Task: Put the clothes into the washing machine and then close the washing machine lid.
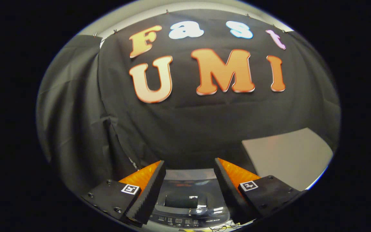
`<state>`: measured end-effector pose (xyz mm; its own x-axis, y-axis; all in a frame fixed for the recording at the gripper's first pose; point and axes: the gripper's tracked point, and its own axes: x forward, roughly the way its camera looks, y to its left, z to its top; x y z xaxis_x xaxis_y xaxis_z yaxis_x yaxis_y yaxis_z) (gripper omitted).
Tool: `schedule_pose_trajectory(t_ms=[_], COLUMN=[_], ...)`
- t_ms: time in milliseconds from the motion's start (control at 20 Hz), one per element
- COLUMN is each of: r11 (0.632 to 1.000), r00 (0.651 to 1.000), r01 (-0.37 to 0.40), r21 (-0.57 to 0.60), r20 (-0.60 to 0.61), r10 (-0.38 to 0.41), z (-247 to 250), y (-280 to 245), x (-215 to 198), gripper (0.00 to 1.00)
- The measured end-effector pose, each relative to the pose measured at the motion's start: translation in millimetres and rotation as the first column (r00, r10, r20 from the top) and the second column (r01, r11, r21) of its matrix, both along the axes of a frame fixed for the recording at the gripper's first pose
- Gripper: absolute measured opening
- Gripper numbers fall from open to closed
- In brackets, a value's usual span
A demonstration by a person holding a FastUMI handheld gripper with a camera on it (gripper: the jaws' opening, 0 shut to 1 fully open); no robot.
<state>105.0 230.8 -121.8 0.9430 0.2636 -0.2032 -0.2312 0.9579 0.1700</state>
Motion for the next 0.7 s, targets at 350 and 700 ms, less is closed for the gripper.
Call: schedule_pose_trajectory(t_ms=[350, 700], r11=[0.994, 0.984], r00=[0.985, 0.968], r01=[0.104, 0.175], r21=[-0.029, -0.013], r20=[0.144, 0.187], r10=[-0.099, -0.169], z=[86, 103], y=[-119, -224], x=[-44, -76], gripper=[0.97, 0.98])
